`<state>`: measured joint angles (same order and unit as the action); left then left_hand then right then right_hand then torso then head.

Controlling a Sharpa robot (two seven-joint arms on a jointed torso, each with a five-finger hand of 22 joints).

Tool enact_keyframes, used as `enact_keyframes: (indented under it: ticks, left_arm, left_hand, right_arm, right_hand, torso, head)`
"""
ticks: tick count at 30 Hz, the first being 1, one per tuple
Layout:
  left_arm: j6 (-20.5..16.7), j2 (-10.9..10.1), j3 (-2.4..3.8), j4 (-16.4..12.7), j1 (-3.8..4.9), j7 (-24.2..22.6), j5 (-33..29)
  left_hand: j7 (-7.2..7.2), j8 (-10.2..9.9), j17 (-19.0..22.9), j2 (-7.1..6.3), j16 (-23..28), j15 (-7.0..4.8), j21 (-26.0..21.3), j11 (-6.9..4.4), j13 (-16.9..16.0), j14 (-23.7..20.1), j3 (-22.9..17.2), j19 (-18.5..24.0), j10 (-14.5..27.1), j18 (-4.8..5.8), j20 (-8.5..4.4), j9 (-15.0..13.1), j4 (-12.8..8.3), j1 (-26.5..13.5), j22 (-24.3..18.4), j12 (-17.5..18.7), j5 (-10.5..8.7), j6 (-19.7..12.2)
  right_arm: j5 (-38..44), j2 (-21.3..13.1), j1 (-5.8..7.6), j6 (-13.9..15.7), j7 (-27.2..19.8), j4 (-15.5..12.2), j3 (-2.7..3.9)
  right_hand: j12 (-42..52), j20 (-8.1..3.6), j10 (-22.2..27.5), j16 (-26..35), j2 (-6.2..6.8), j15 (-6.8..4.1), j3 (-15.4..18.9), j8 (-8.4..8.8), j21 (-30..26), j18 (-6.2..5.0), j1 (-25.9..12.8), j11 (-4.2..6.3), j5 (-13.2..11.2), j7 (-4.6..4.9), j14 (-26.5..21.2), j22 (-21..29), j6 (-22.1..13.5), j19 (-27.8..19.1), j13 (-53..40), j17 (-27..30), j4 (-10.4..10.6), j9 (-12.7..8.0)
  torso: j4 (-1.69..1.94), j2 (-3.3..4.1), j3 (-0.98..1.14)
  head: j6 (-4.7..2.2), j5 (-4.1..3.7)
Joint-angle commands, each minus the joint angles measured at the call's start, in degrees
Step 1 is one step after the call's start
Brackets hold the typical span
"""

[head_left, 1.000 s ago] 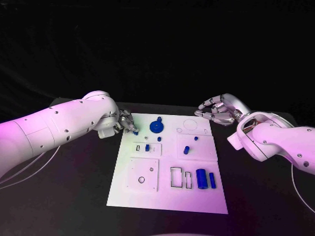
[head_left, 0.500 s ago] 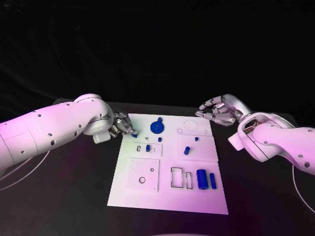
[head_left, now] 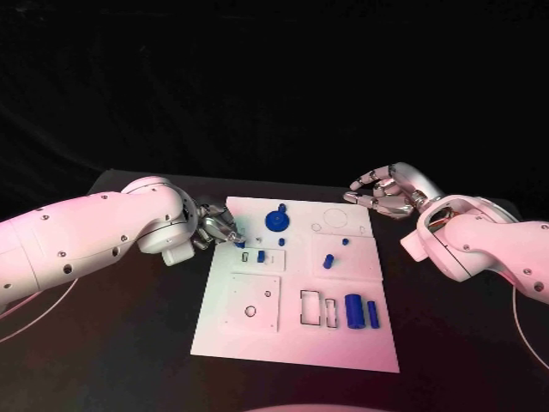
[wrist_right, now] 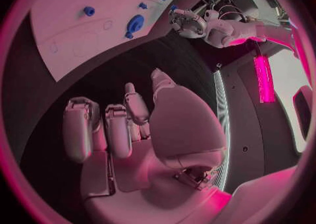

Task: Assemble the parts on the task board

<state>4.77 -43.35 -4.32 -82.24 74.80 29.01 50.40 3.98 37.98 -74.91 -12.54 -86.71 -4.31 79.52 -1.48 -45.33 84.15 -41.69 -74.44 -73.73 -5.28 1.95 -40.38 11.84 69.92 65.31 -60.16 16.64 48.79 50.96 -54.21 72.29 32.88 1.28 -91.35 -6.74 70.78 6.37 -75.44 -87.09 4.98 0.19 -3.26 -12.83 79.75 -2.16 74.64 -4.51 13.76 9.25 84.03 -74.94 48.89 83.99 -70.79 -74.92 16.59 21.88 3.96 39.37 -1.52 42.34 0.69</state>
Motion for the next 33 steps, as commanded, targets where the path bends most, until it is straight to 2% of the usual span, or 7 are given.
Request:
enact_keyframes:
  ticks: [1, 11, 24, 33]
  left_arm:
    - [-3.7, -0.3, -0.06, -1.2, -0.39, -1.3, 3.4]
    - [-4.7, 0.1, -0.58, -1.9, -1.23, -0.9, 8.8]
    - [-2.4, 1.7, -1.47, -1.0, -1.62, 0.2, 11.7]
    - [-1.6, 2.5, -1.7, -0.2, -1.77, 0.4, 12.4]
  left_hand:
    - [-1.28, 4.2, -8.1, -0.08, -0.4, -0.46, 0.4, -0.14, -0.2, 4.2, -6.8, -0.6, -0.6, 0.09, -0.13, -4.4, -6.4, -0.5, 0.4, -0.5, 0.04, 1.2]
    - [-1.46, 4.5, -8.4, -0.49, -0.5, -0.59, 0.6, -0.3, -0.3, 4.3, -7.2, -0.8, -1.0, 0.16, -0.24, -4.3, -6.6, -0.8, 0.8, -0.6, 0.0, 1.5]
    - [-1.57, 4.6, -8.6, -0.64, -0.6, -0.67, 0.7, -0.39, -0.4, 4.3, -7.4, -1.0, -1.2, 0.22, -0.31, -4.3, -6.6, -1.0, 1.0, -0.6, -0.09, 1.8]
    - [-1.57, 4.6, -8.6, -0.64, -0.6, -0.67, 0.7, -0.39, -0.4, 4.3, -7.4, -1.0, -1.2, 0.22, -0.31, -4.3, -6.6, -1.0, 1.0, -0.6, -0.09, 1.8]
  right_arm:
    - [0.3, 0.0, -0.08, -0.5, -0.3, 0.0, -0.02]
    - [0.4, 0.0, -0.18, -0.5, -0.4, 0.0, -0.04]
    - [0.4, 0.1, -0.21, -0.4, -0.4, 0.0, -0.05]
    - [0.4, 0.1, -0.21, -0.4, -0.5, 0.0, -0.05]
  right_hand:
    - [0.1, -0.43, 0.1, 0.3, -0.32, -0.24, 0.2, -0.31, -0.1, -0.53, 0.0, 0.32, 0.4, -0.2, 4.1, -7.4, 0.0, 0.3, 0.0, -7.2, 0.0, -0.1]
    - [0.1, -0.43, 0.1, 0.3, -0.32, -0.24, 0.2, -0.31, -0.1, -0.53, 0.0, 0.32, 0.4, -0.2, 4.1, -7.4, 0.0, 0.3, 0.0, -7.2, 0.0, -0.1]
    - [0.1, -0.43, 0.1, 0.3, -0.32, -0.24, 0.2, -0.31, -0.1, -0.53, 0.0, 0.32, 0.4, -0.2, 4.1, -7.4, 0.0, 0.3, 0.0, -7.2, 0.0, -0.1]
    - [0.1, -0.43, 0.1, 0.3, -0.32, -0.24, 0.2, -0.31, -0.1, -0.53, 0.0, 0.32, 0.4, -0.2, 4.1, -7.4, 0.0, 0.3, 0.0, -7.2, 0.0, -0.1]
  torso:
    - [0.06, -0.06, -0.01]
    - [-0.05, 0.17, -0.02]
    - [-0.04, 0.22, -0.02]
    - [0.02, 0.17, -0.04]
  head:
    - [0.06, 0.2]
    - [0.19, 0.48]
    - [0.6, 0.6]
    - [0.68, 0.45]
